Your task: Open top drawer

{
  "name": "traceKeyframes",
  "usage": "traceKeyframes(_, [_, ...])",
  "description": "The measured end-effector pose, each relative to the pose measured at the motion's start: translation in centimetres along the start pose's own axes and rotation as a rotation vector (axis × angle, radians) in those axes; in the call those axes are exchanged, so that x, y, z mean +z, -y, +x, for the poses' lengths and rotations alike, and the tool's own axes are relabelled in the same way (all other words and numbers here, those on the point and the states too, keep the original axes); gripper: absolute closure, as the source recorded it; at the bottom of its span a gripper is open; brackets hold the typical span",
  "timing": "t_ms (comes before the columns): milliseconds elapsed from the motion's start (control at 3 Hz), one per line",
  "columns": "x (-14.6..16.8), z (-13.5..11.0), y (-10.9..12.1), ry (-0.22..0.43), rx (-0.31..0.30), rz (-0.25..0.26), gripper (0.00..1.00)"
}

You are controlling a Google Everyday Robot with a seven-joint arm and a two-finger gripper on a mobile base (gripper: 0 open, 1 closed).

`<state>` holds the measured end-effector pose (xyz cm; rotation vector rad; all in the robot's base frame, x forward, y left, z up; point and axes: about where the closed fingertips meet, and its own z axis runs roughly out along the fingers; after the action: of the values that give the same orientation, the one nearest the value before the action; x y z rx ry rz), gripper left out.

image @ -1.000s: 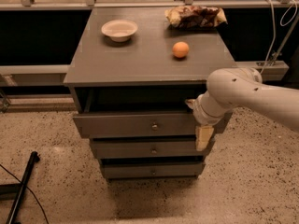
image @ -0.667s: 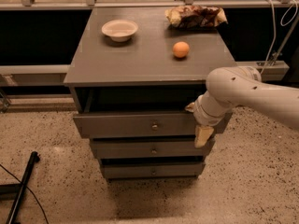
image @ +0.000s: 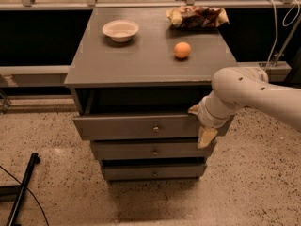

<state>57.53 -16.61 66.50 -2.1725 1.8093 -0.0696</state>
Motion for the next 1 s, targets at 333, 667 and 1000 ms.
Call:
traceKeyframes(333, [-0.2,0.2,-0.2,0.017,0.007,0.003,0.06])
traceKeyframes(667, [-0.2,0.2,-0.2,0.018,0.007,0.004,0.00])
traceKeyframes(1000, [-0.2,-0.3,1.2,0.012,-0.003,0.032,0.00])
